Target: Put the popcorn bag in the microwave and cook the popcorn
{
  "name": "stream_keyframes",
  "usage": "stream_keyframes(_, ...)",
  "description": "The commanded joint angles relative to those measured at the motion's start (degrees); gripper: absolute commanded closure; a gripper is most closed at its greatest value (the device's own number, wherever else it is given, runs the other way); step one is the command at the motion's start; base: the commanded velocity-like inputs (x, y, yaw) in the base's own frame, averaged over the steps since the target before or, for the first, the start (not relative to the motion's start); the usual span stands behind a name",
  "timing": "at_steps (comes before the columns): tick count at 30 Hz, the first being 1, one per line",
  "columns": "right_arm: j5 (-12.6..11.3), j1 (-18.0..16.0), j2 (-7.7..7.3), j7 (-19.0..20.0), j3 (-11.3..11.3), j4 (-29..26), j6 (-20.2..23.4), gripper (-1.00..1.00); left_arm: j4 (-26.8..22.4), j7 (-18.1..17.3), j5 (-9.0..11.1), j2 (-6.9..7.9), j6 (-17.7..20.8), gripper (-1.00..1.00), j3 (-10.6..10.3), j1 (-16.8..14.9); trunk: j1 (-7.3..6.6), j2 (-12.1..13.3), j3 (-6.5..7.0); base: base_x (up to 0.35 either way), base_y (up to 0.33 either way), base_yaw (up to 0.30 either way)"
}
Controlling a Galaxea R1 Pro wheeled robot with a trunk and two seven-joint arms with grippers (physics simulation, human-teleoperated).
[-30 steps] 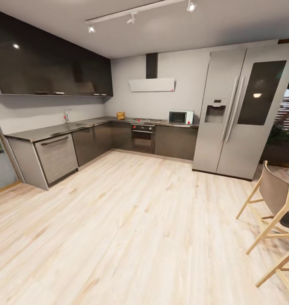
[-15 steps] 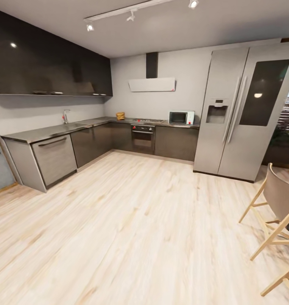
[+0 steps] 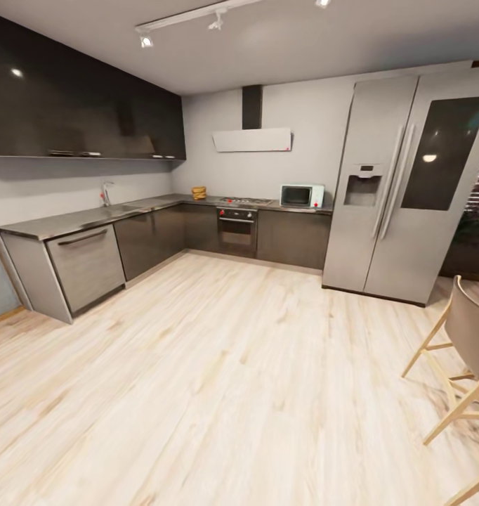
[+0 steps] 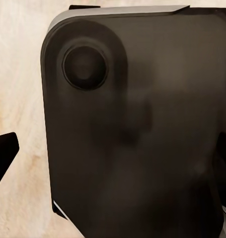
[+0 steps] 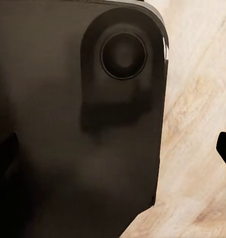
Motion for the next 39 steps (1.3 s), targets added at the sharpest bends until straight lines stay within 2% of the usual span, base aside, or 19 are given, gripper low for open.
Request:
stream_keyframes(1, 0.04, -0.01, 0.01, -0.07, 0.07, 0.0, -0.14, -1.0, -0.01, -0.02, 0.09, -0.01, -0.06, -1.0, 0.05, -0.01, 0.02, -0.02, -0.05, 0.185, 0.0, 0.0)
stream_keyframes(39, -0.32, -0.01, 0.01, -0.07, 0.02, 0.01, -0.1, -1.0, -0.09, 0.02, 0.14, -0.09, -0.08, -1.0, 0.05, -0.01, 0.02, -0.02, -0.05, 0.216, 0.0, 0.0)
